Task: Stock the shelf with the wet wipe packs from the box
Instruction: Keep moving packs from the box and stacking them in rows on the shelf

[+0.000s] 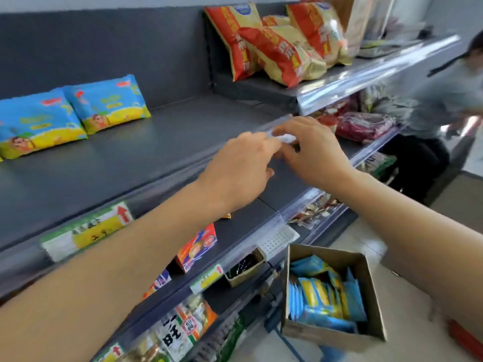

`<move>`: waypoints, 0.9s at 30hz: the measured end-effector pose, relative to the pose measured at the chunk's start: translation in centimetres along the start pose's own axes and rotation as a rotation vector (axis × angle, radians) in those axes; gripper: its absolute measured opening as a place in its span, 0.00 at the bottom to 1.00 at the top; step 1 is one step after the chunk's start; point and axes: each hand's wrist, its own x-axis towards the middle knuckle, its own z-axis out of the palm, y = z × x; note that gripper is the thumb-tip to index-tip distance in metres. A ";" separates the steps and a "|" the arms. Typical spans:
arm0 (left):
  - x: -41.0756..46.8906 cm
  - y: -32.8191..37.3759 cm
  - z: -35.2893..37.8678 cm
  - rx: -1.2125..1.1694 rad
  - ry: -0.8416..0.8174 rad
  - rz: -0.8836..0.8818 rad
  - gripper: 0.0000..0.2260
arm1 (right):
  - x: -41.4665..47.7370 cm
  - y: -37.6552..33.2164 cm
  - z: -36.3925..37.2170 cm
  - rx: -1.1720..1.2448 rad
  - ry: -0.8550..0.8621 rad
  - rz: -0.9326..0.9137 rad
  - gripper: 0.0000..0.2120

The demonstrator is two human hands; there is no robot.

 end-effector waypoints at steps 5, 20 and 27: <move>4.2 6.7 9.4 -0.141 -0.279 0.062 0.10 | -8.0 9.9 -0.1 -0.072 -0.148 0.292 0.12; 4.1 9.8 34.9 -0.356 -0.934 -0.286 0.08 | -23.7 25.0 10.4 0.042 -0.692 0.849 0.12; 1.3 7.4 45.1 -0.277 -1.125 -0.317 0.04 | -28.2 28.3 18.5 0.064 -0.830 0.982 0.11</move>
